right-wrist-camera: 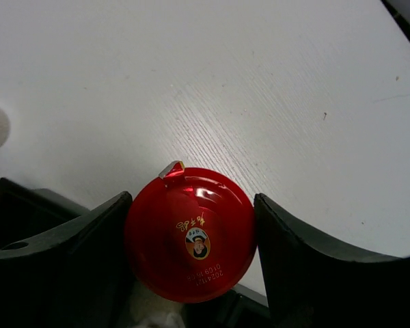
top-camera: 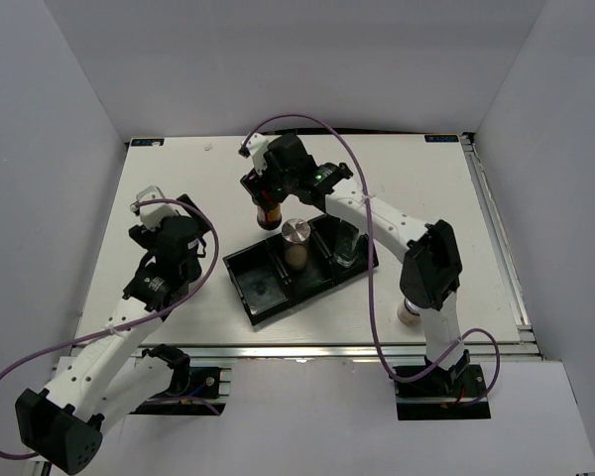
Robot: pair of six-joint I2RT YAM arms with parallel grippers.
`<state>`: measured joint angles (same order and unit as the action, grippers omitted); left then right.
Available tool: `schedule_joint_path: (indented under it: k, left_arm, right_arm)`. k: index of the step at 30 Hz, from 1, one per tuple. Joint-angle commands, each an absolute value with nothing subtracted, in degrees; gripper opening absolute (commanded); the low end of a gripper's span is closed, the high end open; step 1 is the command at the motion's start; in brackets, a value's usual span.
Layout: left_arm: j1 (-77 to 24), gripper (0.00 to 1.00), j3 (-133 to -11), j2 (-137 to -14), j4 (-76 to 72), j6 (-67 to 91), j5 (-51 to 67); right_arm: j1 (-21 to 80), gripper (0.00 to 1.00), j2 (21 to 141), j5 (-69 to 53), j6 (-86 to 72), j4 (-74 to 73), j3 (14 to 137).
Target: Organize the condiment bottles
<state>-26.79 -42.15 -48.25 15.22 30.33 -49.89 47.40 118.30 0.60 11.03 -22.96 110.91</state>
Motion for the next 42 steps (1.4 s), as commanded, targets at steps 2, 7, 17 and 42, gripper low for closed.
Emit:
schedule_joint_path:
  k: [2,7,17,42]
  left_arm:
    - [-26.54,0.98,-44.74,-45.79,17.05,31.55,-49.74]
    - [-26.54,0.98,-44.21,-43.25,17.75,32.25,-51.24]
    - [-26.54,0.98,-44.21,-41.57,19.68,33.57,-51.77]
    - [-26.54,0.98,-44.74,-44.03,22.24,36.03,-48.78]
  right_arm:
    - [49.57,0.0,106.18,-5.62,12.22,-17.15,110.76]
    - [53.78,0.0,101.26,-5.63,13.53,-15.91,103.81]
    - [60.2,0.0,99.14,-0.53,13.8,-10.47,94.32]
    - [60.91,0.87,102.75,4.48,7.47,4.05,81.21]
